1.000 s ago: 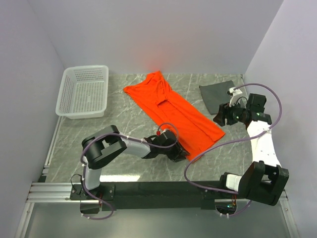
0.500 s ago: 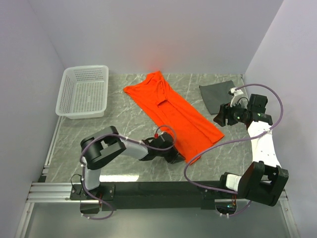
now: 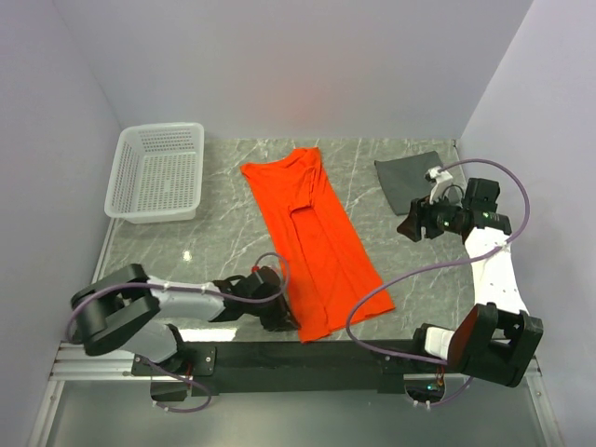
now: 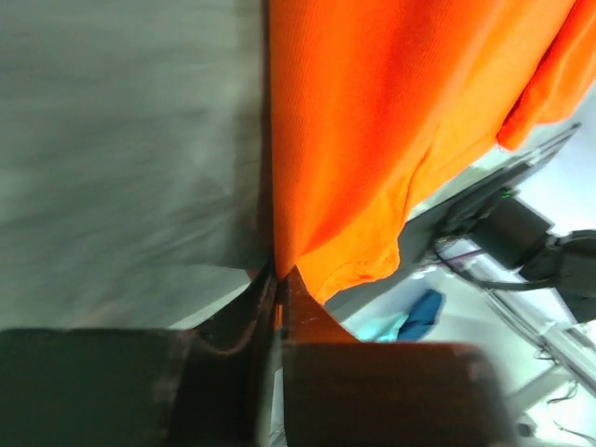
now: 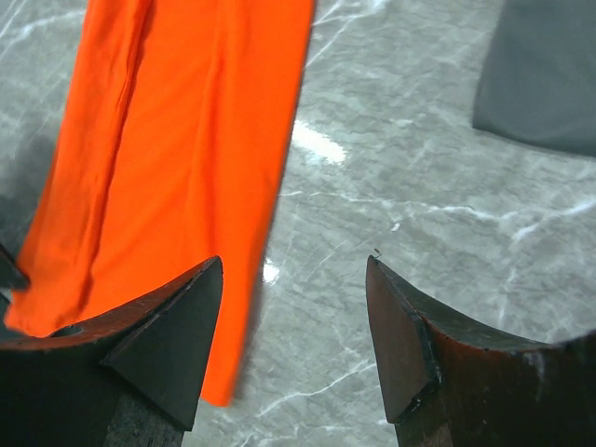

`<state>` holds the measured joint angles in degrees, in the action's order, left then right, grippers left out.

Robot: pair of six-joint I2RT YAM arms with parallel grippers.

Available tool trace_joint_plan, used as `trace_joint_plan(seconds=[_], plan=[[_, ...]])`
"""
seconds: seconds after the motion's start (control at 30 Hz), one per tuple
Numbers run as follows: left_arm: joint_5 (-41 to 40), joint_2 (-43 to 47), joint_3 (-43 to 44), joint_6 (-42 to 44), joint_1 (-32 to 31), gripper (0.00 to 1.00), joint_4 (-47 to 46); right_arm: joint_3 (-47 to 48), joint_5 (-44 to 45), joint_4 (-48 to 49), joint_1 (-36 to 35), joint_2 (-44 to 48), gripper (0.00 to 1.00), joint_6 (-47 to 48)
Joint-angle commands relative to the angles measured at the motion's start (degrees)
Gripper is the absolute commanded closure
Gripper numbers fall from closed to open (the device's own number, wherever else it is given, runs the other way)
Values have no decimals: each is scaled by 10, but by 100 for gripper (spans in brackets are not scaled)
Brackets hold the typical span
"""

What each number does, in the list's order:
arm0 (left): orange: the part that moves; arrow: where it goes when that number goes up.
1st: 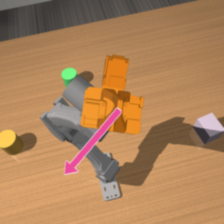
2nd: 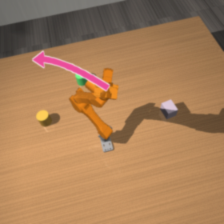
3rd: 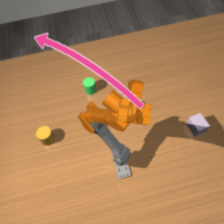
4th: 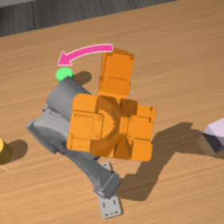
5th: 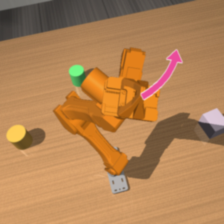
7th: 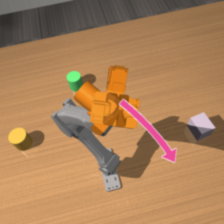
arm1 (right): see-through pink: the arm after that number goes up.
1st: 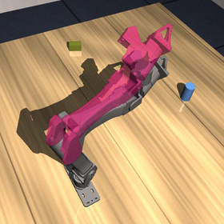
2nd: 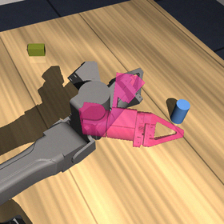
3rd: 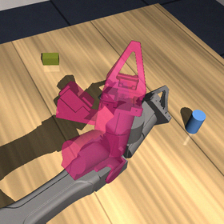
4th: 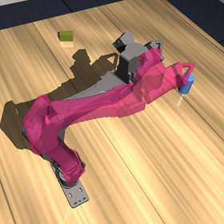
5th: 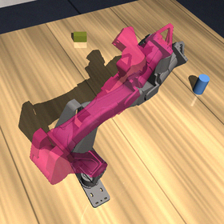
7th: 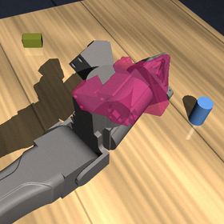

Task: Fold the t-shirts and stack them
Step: Fold the tshirt

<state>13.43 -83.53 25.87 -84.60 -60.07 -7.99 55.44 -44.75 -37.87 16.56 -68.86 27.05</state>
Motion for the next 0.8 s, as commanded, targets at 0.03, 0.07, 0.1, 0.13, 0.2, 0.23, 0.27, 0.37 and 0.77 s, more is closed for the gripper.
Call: trace_joint_plan(seconds=[0.03, 0.07, 0.1, 0.13, 0.2, 0.23, 0.27, 0.37, 0.77], plan=[[-8, 73, -28, 93, 27, 78, 111, 15, -21, -36, -39, -1, 30, 44], [-17, 89, -25, 107, 28, 66, 117, 14, -10, -42, -51, 0, 30, 56], [-24, 107, -14, 122, 27, 56, 126, 3, 1, -46, -69, 3, 30, 79], [-29, 147, -8, 148, 27, 42, 143, -3, 26, -50, -98, 6, 29, 92], [-46, 193, 16, 181, 27, 34, 166, -20, 41, -56, -123, 16, 27, 141], [-55, 237, 26, 215, 27, 30, 197, -24, 45, -69, -131, 21, 27, 161], [-63, 257, 38, 236, 28, 30, 213, -25, 42, -81, -140, 28, 26, 184], [-92, 305, 98, 348, 28, 29, 257, -19, -15, -187, -137, 44, 21, 421], [24, 360, 202, 849, 21, 27, 210, -62, -17, -389, -127, 80, 16, 810]])
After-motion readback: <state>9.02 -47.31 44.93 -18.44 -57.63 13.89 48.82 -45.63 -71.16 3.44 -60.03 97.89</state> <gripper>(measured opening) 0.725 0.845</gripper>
